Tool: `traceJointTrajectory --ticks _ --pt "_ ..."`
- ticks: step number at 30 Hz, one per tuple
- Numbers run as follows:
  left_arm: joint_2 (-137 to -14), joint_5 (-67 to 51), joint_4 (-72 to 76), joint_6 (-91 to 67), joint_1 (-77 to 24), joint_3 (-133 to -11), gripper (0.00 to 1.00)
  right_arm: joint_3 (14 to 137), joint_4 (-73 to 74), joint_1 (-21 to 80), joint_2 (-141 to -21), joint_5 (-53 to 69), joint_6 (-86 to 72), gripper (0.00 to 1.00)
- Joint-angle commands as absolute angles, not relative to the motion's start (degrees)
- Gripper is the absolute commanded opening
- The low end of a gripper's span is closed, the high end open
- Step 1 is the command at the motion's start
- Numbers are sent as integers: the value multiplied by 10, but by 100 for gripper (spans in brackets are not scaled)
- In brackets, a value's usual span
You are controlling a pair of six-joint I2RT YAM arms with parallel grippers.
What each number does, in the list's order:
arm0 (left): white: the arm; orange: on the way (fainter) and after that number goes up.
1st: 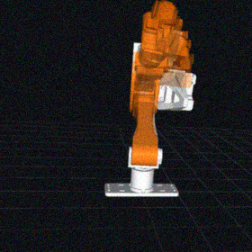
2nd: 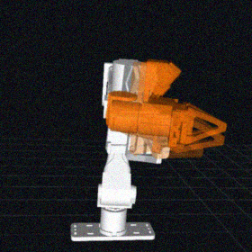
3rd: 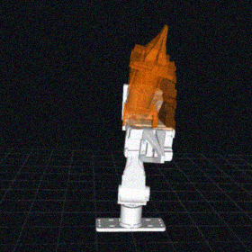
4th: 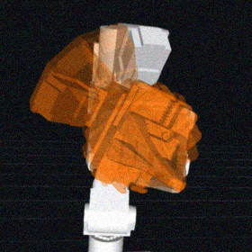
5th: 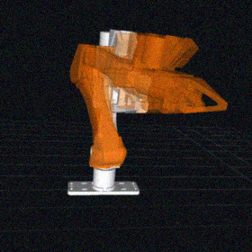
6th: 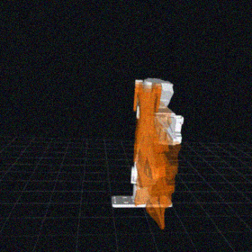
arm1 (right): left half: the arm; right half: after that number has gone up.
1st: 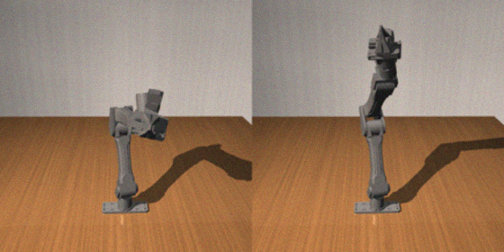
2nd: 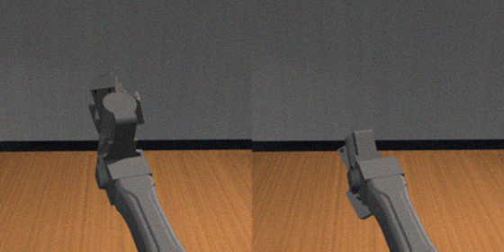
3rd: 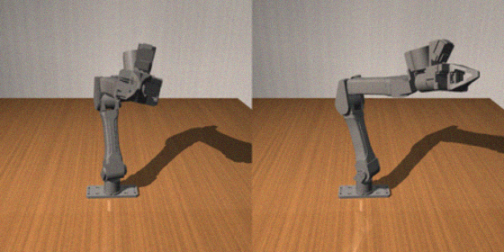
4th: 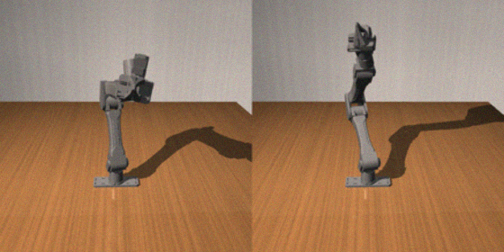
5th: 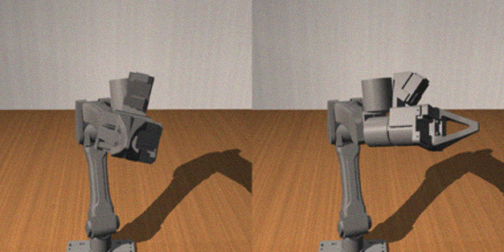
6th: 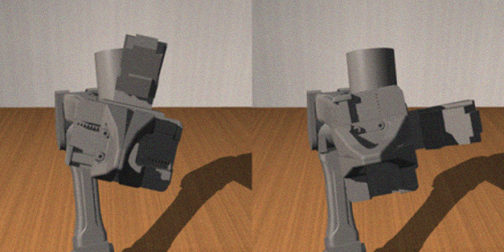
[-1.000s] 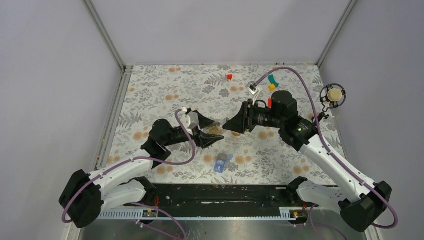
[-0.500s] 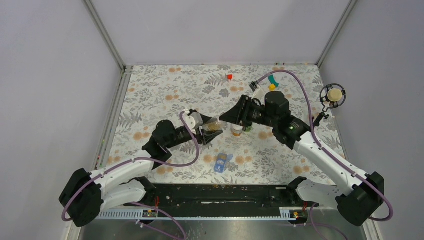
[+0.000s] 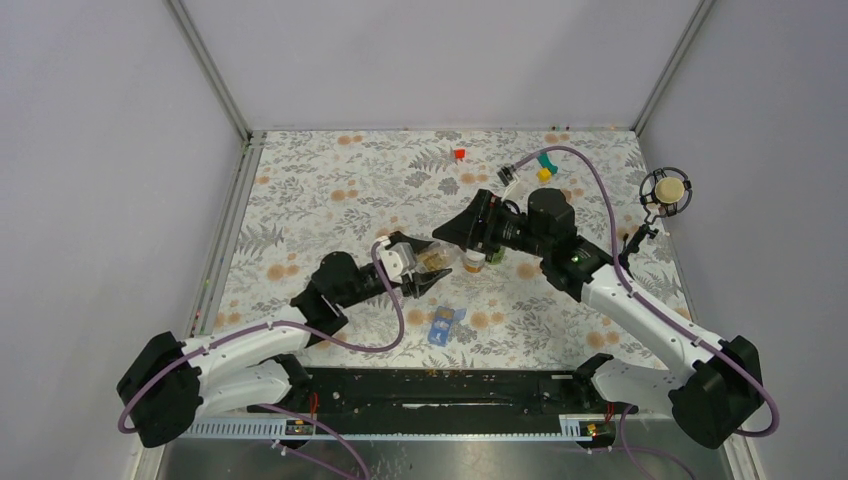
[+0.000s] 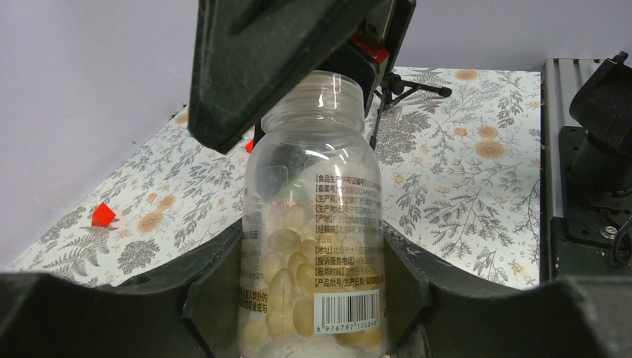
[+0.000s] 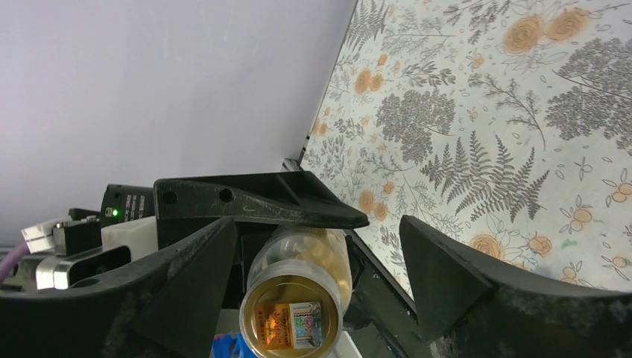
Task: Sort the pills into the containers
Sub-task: Screw the lid of the pill bottle onto the pill bottle.
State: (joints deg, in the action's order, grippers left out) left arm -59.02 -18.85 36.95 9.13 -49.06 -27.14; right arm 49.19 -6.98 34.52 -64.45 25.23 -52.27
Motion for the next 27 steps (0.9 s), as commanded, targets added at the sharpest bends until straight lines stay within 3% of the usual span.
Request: traceJointTrajectory --ticks 1,8,13,17,24,27 --pt "-598 -197 420 88 -490 -277 4 522 -103 345 -661 316 -466 86" --pt "-621 -178 399 75 -490 -298 10 546 -31 358 -659 332 -396 77" --pt "-629 -163 414 62 -490 -298 13 568 57 364 -657 317 -348 60" --pt "-630 -160 430 55 -490 -292 16 582 99 366 -664 303 -325 58" --pt "-629 -157 433 52 -490 -293 20 570 88 368 -660 328 -321 69" --pt "-629 -166 434 51 -490 -294 22 565 72 368 -659 334 -328 55"
